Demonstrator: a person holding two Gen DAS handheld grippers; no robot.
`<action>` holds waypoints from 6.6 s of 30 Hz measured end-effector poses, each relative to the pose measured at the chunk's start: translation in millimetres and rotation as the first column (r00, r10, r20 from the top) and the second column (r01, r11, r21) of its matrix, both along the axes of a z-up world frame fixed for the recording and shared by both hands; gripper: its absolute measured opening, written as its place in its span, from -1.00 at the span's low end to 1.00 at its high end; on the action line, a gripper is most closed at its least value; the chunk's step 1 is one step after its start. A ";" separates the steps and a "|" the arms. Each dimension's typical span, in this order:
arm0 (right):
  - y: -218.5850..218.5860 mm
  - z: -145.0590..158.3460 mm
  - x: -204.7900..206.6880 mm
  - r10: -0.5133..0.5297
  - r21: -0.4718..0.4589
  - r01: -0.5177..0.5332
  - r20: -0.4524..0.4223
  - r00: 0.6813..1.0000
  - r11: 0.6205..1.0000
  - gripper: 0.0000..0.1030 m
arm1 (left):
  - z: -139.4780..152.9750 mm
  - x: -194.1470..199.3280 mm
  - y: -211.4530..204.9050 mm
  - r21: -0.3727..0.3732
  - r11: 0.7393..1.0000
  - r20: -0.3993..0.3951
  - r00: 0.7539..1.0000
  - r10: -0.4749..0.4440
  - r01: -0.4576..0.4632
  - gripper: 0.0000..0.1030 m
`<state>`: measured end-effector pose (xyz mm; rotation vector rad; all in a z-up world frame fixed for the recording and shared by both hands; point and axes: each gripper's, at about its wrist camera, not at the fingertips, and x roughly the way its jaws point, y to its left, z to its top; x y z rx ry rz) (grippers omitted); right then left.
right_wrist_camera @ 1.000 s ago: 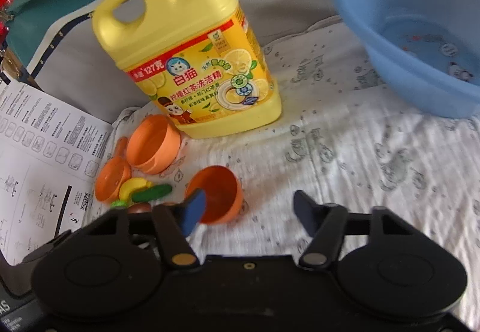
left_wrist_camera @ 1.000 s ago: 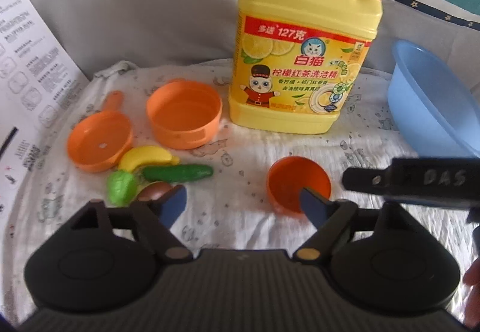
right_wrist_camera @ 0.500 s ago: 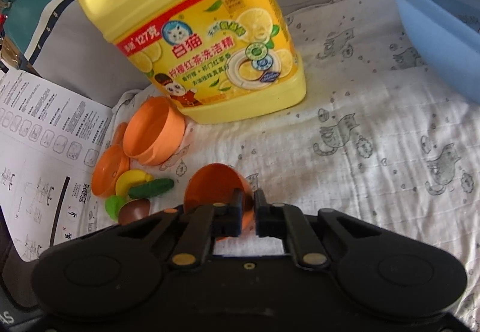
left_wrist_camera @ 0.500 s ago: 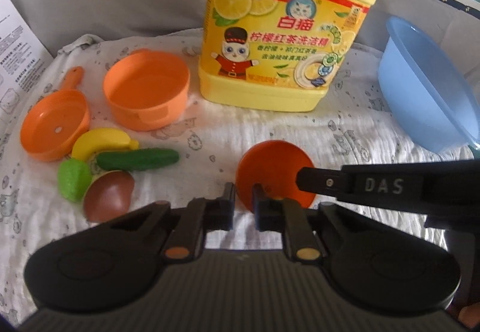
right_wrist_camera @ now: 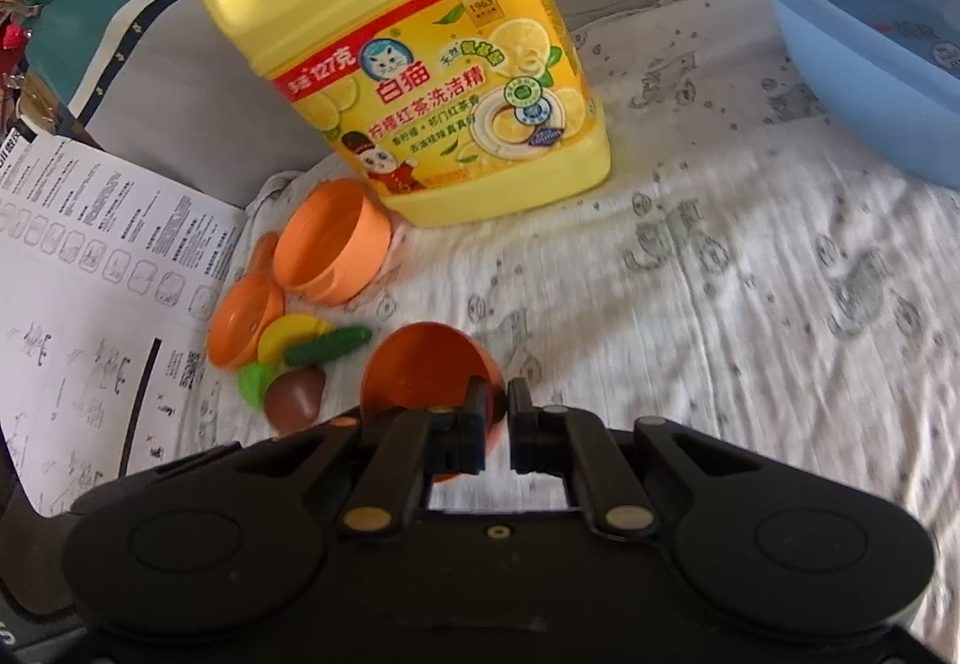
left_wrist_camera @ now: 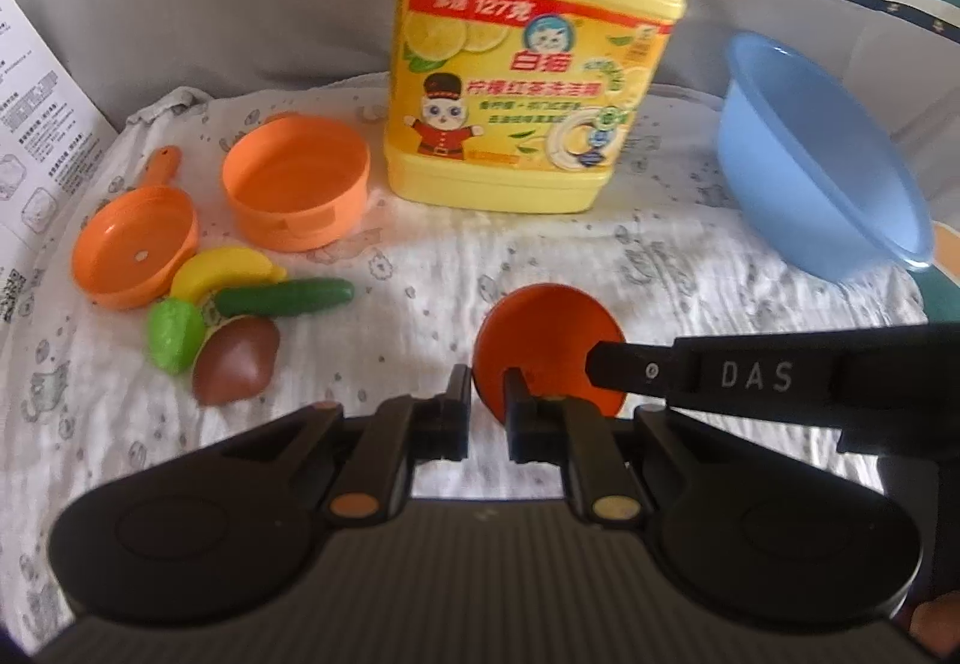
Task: Organize plates and bowls
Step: 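Grasp the small orange bowl rim with the right gripper and lift it, then carry the orange bowl with the right gripper and lower it into the clear bowl, then open the right gripper to release the orange bowl, then move the open right gripper to the blue bowl rim, then close the right gripper on the blue bowl rim and lift the nested bowls, then carry the nested bowls with the right gripper and lower them onto the plate stack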
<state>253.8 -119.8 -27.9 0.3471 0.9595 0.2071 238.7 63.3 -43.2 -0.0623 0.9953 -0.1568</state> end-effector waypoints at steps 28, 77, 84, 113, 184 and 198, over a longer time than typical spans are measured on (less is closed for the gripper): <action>-48.5 56.8 -215.8 0.017 0.030 -0.019 0.052 0.998 0.999 -0.86 | 76.4 -192.8 -48.8 -0.018 0.995 0.052 0.994 -0.096 0.097 -0.79; -85.3 6.2 -289.3 -0.040 0.029 0.042 -0.058 0.998 0.999 -0.82 | 21.8 -250.6 -97.2 0.001 0.984 -0.104 0.978 -0.179 0.180 -0.76; -85.6 1.8 -284.8 -0.039 0.023 0.041 -0.070 0.997 0.999 -0.80 | 17.0 -247.7 -97.6 -0.004 0.983 -0.114 0.977 -0.180 0.181 -0.75; -98.1 27.9 -298.1 -0.136 0.074 0.135 0.005 0.991 0.988 0.88 | 42.9 -261.1 -45.3 -0.027 0.999 -0.008 1.000 -0.022 0.022 0.96; -65.6 -16.5 -293.6 -0.162 -0.098 0.162 0.011 0.987 0.982 -0.69 | -11.1 -253.5 -69.6 -0.158 0.980 -0.049 0.990 -0.132 0.123 -0.34; -49.1 -2.5 -288.2 -0.113 -0.108 0.112 -0.011 0.993 0.988 -0.69 | 10.2 -254.8 -55.1 -0.151 0.986 -0.025 0.997 -0.076 0.071 -0.35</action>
